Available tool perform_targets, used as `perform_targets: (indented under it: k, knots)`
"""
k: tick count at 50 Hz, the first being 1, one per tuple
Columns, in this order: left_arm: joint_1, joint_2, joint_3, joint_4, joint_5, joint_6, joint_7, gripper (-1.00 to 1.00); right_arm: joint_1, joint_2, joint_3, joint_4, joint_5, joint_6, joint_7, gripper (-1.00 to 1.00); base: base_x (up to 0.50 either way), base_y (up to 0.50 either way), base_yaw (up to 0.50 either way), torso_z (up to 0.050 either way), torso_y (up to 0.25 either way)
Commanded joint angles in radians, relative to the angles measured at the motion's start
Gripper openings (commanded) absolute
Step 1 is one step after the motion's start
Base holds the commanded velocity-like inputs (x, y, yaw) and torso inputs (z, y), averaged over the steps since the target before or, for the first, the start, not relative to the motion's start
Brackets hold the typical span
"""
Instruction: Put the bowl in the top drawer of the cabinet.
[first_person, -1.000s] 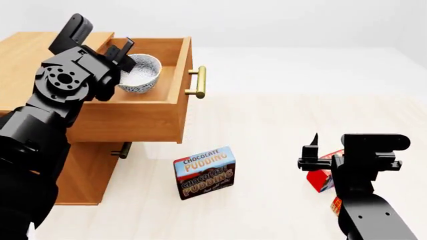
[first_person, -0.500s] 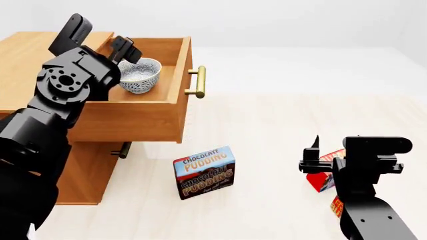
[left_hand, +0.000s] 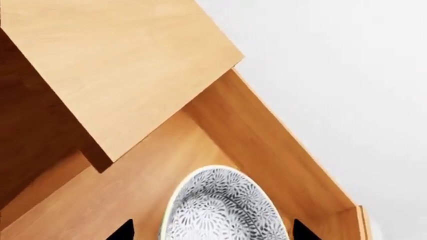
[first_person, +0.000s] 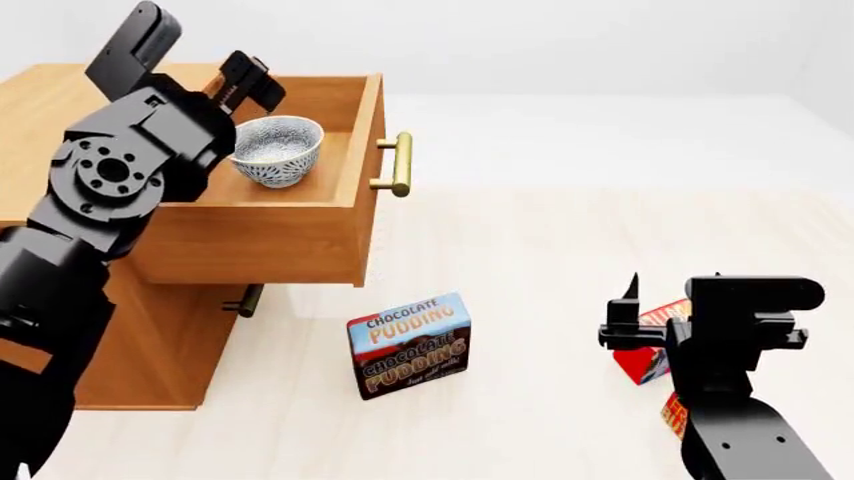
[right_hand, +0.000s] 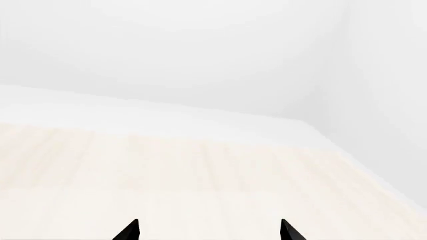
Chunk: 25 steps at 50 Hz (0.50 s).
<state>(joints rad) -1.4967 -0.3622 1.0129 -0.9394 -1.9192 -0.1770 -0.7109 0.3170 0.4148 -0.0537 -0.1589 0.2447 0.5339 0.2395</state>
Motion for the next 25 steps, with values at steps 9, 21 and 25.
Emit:
perform_targets:
  k: [9,21,25]
  knots:
    - [-0.008,-0.086,-0.068,0.25,0.003,0.037,0.211,1.0,-0.003,0.001,-0.007,0.012,0.0,-0.011,0.0,1.0,0.0,0.0,0.0,0.0,0.0]
    - [0.035,-0.153,-0.133,0.464,-0.021,0.063,0.326,1.0,0.001,0.0,-0.011,0.02,0.0,-0.013,0.001,1.0,0.0,0.0,0.0,0.0,0.0]
    - [0.069,-0.195,-0.145,0.589,0.0,0.078,0.373,1.0,0.004,-0.004,-0.006,0.019,0.005,-0.014,0.005,1.0,0.0,0.0,0.0,0.0,0.0]
